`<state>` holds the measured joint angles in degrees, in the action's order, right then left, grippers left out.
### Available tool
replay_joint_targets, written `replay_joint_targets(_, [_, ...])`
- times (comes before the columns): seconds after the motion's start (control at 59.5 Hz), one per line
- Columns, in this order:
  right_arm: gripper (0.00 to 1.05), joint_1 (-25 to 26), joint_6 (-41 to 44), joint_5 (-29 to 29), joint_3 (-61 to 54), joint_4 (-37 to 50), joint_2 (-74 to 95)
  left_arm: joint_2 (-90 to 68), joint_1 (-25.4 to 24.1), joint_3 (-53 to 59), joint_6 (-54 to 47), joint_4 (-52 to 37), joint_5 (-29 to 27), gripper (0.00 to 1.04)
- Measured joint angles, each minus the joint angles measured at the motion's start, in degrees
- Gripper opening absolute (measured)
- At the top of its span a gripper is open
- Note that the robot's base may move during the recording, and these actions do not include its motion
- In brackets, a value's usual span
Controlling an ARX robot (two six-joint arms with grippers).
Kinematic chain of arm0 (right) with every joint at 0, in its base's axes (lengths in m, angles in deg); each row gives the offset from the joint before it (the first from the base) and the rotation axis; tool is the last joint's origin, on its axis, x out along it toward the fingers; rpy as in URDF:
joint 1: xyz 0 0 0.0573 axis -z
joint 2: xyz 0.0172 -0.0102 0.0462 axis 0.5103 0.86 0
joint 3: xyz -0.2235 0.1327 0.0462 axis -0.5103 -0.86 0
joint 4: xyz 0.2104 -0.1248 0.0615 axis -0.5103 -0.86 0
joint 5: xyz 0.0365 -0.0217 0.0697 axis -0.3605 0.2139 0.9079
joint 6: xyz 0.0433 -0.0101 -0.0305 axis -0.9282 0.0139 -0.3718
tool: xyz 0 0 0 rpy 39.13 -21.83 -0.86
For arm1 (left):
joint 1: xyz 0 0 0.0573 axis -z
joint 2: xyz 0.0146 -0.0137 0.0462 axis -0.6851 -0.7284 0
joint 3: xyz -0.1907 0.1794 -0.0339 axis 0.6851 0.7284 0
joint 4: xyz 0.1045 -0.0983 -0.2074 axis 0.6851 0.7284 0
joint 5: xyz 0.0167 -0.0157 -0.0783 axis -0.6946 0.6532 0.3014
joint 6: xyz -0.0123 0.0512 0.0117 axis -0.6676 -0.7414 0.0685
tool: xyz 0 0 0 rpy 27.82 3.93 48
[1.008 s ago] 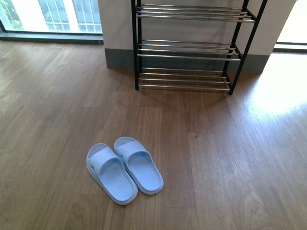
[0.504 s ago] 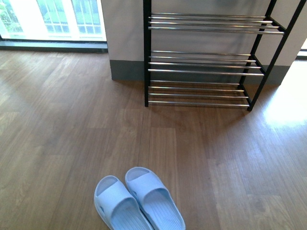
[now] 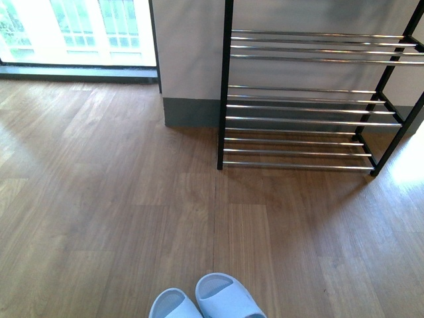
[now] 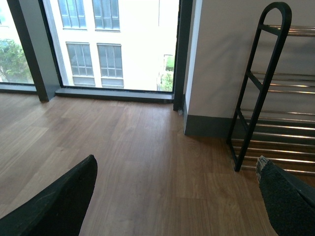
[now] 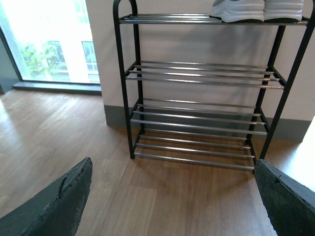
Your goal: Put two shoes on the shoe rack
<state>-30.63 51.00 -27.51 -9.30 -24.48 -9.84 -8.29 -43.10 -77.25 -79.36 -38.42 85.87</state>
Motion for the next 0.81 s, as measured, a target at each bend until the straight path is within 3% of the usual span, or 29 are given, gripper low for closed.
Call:
replay_joint_targets(0.319, [0.96,-0.1,0.0,-0.5,0.0,0.1,0.0,0.0,0.0,0.0,0.0,0.0,0.0,0.95])
replay_joint_targets(0.369, [0.96,-4.7,0.8,-16.6,0.0,4.8,3.1,0.0,0.0,0.0,0.0,0.0,0.0,0.95])
replay_joint_targets(0.42, [0.96,-4.8,0.7,-22.7,0.5,5.0,8.7,0.0,0.0,0.0,0.0,0.0,0.0,0.95])
replay_joint_targets(0.521, [0.96,-1.5,1.0,-17.5,1.7,10.8,23.3,0.0,0.0,0.0,0.0,0.0,0.0,0.95])
replay_joint_targets(0.672, [0.96,4.5,7.4,-3.7,10.2,29.6,59.5,0.0,0.0,0.0,0.0,0.0,0.0,0.95])
replay_joint_targets(0.806, [0.96,5.7,13.3,0.1,16.8,40.8,88.1,0.0,0.0,0.0,0.0,0.0,0.0,0.95])
